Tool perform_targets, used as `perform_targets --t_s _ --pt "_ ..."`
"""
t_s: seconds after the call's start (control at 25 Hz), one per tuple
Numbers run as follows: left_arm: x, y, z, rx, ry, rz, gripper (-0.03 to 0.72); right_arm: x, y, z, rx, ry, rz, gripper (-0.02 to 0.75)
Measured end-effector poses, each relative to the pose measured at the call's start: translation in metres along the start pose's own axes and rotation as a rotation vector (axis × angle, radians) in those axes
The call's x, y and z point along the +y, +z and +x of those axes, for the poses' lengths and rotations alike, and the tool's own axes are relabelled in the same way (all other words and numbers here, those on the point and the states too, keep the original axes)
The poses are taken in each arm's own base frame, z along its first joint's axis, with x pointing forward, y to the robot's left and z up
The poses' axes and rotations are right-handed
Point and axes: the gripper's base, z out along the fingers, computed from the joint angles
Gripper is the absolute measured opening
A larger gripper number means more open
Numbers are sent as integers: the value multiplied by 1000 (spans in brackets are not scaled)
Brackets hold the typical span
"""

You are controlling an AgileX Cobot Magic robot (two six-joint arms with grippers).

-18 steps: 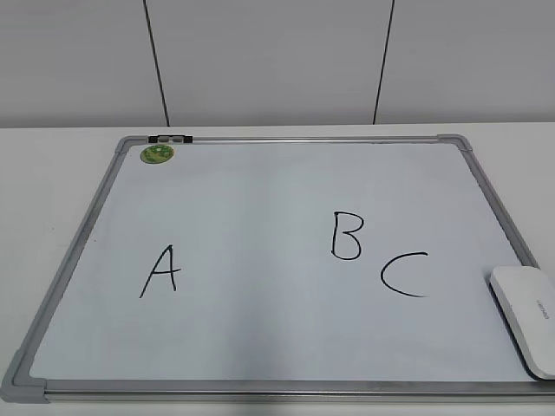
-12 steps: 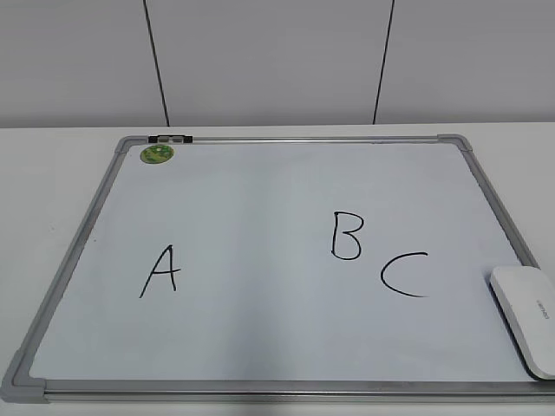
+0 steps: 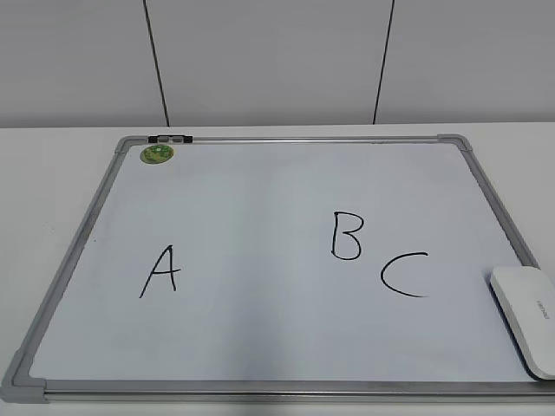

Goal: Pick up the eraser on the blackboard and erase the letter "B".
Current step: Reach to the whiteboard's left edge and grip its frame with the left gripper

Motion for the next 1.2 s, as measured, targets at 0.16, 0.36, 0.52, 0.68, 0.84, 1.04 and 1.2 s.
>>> perform_targets --t_s 0.16,0.36,0.52,0.68,0.84,1.04,1.2 --pt "-1 5 -20 15 -5 11 588 0 0 0 0 0 0 589" --pt "-6 41 -54 119 -53 71 588 0 0 0 0 0 0 589" --pt "-7 81 -84 191 -73 77 586 0 0 0 0 0 0 589" --pt "-7 126 -112 296 -80 73 582 0 0 0 0 0 0 589" --pt "-7 177 -130 418 -69 73 553 0 0 0 0 0 0 589" --pt "-8 247 -136 589 -70 76 519 0 0 0 0 0 0 589" --pt "-9 296 -128 693 -59 80 507 0 0 0 0 0 0 589"
